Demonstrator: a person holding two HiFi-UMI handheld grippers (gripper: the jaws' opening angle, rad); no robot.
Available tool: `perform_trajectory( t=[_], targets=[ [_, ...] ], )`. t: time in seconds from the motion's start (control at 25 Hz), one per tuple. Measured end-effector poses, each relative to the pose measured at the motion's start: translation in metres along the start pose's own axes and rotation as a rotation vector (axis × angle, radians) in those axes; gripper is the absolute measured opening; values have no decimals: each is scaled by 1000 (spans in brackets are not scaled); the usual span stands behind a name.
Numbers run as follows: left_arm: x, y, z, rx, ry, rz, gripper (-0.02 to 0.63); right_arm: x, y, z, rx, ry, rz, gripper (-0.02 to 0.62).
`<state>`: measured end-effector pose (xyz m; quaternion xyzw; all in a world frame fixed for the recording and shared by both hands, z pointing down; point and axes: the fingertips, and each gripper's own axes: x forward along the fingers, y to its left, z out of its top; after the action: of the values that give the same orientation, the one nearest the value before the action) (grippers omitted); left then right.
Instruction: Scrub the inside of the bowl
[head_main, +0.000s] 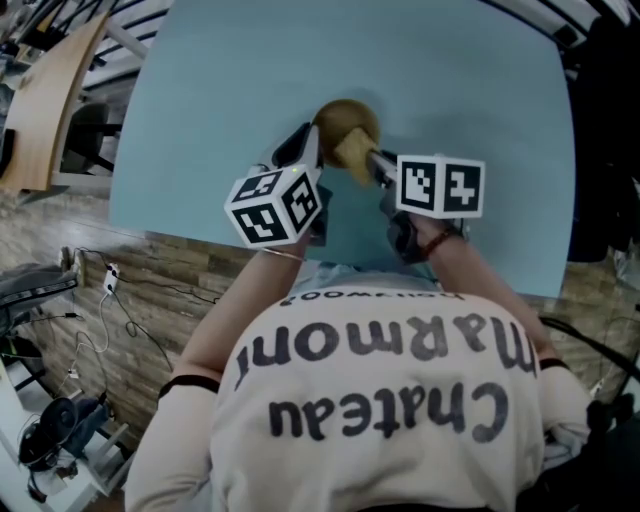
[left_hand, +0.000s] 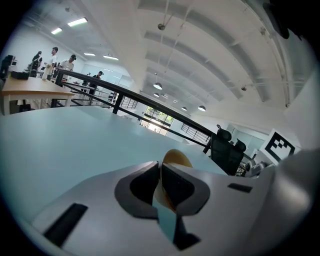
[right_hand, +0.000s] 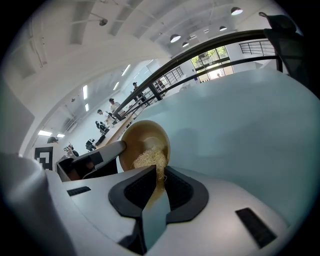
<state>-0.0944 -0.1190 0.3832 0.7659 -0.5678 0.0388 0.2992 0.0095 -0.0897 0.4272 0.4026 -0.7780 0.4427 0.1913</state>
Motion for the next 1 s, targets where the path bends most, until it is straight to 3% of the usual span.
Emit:
perform_trajectory(
  t=[0.6,1.0],
  targets=[
    [10,-8,8,-95,-62,-32,26,-1,-6,7,55,-25,3,69],
    [26,-8,2,-149,-37,-40,29,2,-16,5,71,-17,-33,69]
  ],
)
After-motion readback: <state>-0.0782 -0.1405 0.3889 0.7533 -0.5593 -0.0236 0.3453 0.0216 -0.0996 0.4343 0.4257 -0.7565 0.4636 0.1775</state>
